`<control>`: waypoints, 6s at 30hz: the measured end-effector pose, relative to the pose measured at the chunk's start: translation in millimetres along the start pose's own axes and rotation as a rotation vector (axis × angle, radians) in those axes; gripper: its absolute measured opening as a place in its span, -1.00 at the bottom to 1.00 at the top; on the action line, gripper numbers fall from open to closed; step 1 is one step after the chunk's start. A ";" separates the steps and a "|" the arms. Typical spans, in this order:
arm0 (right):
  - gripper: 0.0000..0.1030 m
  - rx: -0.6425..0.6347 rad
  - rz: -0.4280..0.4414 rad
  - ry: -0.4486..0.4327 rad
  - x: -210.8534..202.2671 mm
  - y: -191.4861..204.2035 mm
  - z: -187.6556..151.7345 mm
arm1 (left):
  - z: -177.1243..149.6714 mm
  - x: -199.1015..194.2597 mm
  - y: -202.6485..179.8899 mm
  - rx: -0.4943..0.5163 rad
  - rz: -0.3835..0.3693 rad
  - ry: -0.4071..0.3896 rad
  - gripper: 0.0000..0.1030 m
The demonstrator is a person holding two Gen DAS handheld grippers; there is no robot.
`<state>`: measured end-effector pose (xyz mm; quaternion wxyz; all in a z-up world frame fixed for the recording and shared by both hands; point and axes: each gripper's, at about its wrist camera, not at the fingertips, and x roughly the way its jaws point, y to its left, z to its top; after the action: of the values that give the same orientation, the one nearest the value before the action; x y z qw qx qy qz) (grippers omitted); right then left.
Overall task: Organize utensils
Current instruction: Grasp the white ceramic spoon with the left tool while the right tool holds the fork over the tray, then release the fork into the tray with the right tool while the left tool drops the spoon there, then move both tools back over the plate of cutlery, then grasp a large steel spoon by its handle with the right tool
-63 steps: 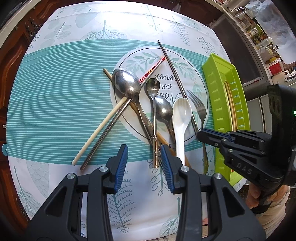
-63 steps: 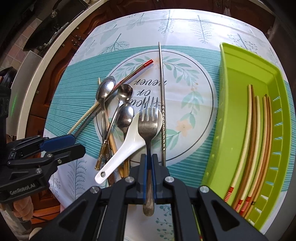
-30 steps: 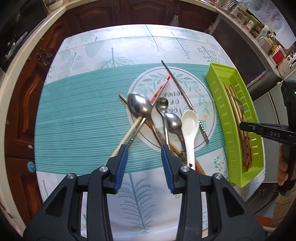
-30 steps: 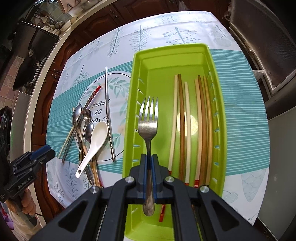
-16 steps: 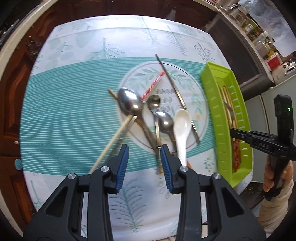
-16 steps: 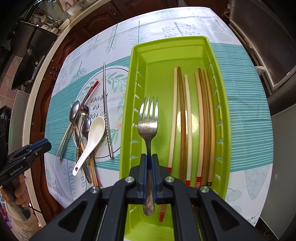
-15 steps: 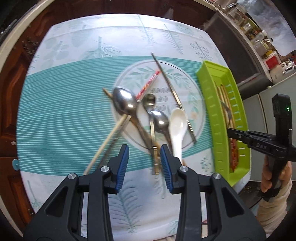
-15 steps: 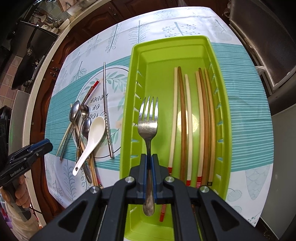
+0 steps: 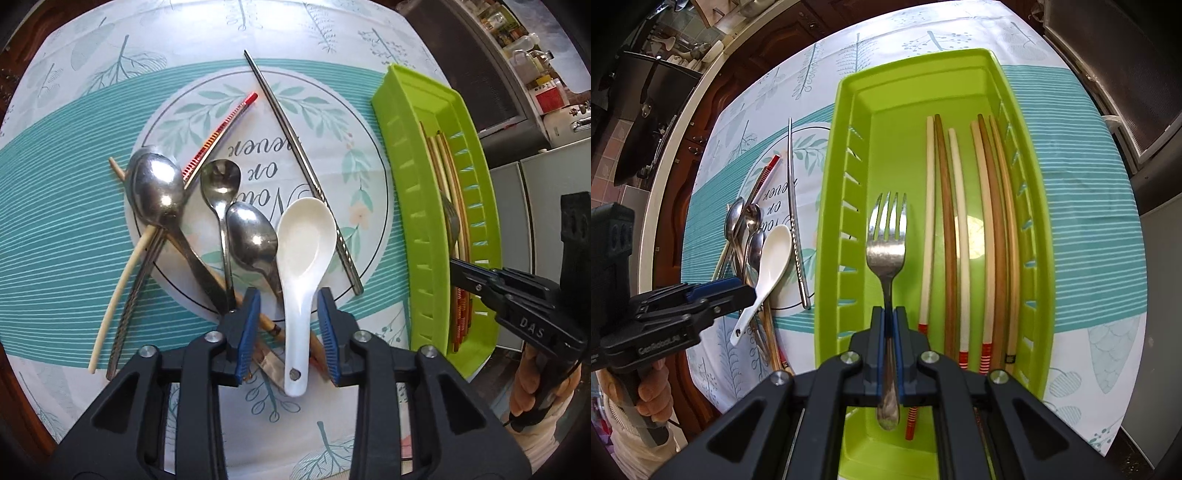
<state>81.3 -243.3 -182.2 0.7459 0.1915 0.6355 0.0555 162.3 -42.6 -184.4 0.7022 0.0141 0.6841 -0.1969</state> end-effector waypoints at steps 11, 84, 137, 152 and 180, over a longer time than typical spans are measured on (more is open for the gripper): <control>-0.92 0.013 0.014 0.002 2.3 -7.3 -1.4 | 1.5 17.8 -12.0 -0.007 0.018 0.016 -0.66; -0.87 0.042 0.060 -0.046 -18.2 -30.3 -15.9 | -37.8 -35.5 -117.0 0.007 0.057 -0.104 -0.90; -0.80 -0.201 0.122 0.063 28.5 149.1 43.6 | -0.6 -33.2 100.4 0.078 0.108 -0.096 -0.52; -0.66 -0.281 0.032 0.145 80.6 184.4 50.7 | -8.2 -36.4 109.6 0.055 0.043 -0.114 -0.52; -0.89 -0.324 -0.046 0.094 94.0 202.4 31.5 | -17.8 -27.9 134.0 0.004 0.031 -0.105 -0.52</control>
<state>161.8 -33.1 -193.5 0.7377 0.0515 0.6565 0.1490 185.3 93.3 -192.1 0.7399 0.0158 0.6457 -0.1879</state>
